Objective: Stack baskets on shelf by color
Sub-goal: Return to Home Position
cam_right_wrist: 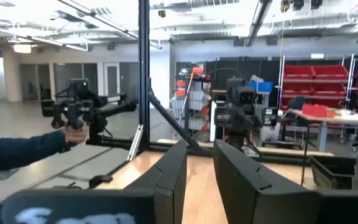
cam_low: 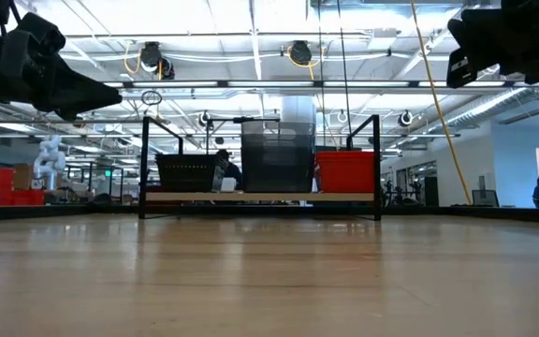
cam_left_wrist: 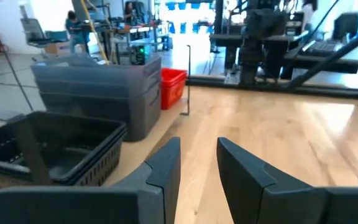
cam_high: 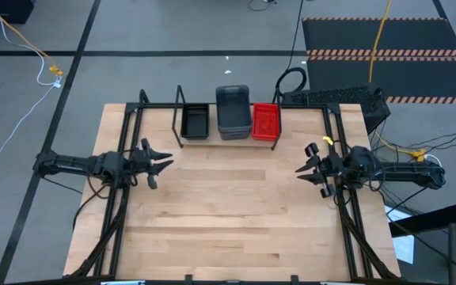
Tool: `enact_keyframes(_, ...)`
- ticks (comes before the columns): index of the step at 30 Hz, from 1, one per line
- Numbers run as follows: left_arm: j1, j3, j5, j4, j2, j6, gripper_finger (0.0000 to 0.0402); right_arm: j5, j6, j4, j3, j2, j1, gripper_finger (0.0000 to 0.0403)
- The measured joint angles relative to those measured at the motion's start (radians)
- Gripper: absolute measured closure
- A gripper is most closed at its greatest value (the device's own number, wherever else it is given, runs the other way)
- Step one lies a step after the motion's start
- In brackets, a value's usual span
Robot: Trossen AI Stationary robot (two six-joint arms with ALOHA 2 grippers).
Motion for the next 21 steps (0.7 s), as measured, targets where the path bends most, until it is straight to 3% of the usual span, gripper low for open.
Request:
enact_keyframes(3,0.0,-0.029,0.015,0.084,0.002,0.001,0.0295,0.0,-0.005,-0.011,-0.001,-0.001,0.0,0.033)
enact_keyframes(8,0.0,-0.031,0.028,0.086,0.052,-0.025,0.0295,0.002,-0.072,-0.046,-0.002,0.0,0.0,0.033)
enact_keyframes(16,0.0,-0.031,0.216,0.076,0.156,-0.024,0.0295,0.002,-0.091,-0.044,-0.003,0.0,0.0,0.033)
enact_keyframes(21,0.005,-0.032,0.245,0.086,0.157,0.048,0.0295,0.002,-0.091,-0.045,-0.004,0.0,0.0,0.033)
